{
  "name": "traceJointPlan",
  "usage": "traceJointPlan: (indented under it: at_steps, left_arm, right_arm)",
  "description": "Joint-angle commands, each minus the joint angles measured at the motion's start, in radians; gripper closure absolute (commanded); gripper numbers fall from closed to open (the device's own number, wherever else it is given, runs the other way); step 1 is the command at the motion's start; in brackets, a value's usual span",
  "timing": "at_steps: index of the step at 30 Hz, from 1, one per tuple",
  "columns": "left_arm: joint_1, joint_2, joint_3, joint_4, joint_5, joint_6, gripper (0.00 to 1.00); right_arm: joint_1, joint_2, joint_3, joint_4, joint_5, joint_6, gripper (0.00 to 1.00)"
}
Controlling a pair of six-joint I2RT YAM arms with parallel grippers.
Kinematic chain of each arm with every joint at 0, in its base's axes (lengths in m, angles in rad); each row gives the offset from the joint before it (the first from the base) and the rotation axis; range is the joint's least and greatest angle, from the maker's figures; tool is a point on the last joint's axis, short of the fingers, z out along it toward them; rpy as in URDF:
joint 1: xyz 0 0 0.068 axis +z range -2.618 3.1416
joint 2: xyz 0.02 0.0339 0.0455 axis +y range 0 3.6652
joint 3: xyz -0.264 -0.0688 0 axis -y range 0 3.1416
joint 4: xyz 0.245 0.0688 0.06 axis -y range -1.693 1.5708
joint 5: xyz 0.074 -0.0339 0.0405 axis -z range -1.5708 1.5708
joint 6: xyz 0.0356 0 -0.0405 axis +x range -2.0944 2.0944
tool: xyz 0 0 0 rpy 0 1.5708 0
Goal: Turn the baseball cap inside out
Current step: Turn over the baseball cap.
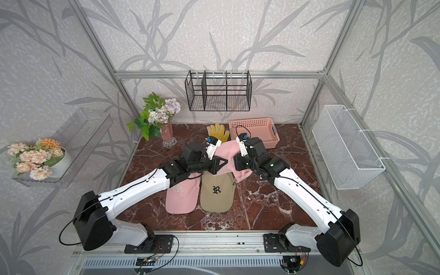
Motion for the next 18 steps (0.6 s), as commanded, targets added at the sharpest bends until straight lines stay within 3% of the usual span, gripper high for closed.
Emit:
traceJointPlan:
  at_steps: [1, 5, 11, 13, 18]
  left_arm:
    - [-0.002, -0.034, 0.031, 0.03, 0.028, -0.01, 1.0]
    - [0.0, -0.046, 0.027, 0.034, 0.038, -0.01, 1.0]
    - [0.002, -0.055, 0.027, 0.043, 0.109, 0.004, 1.0]
    - [0.006, -0.058, 0.019, 0.062, 0.162, 0.007, 1.0]
    - [0.035, -0.093, -0.035, 0.175, 0.278, -0.03, 1.0]
  right_arm:
    - [0.003, 0.011, 0.025, -0.072, 0.274, 0.053, 0.9]
    - [-0.011, 0.012, 0.008, -0.122, 0.417, 0.071, 0.89]
    - [-0.089, -0.002, -0.054, -0.105, 0.401, 0.083, 0.88]
    - [-0.123, -0.013, -0.086, -0.064, 0.338, 0.075, 0.88]
    - [-0.234, -0.047, -0.199, 0.094, 0.039, 0.042, 0.85]
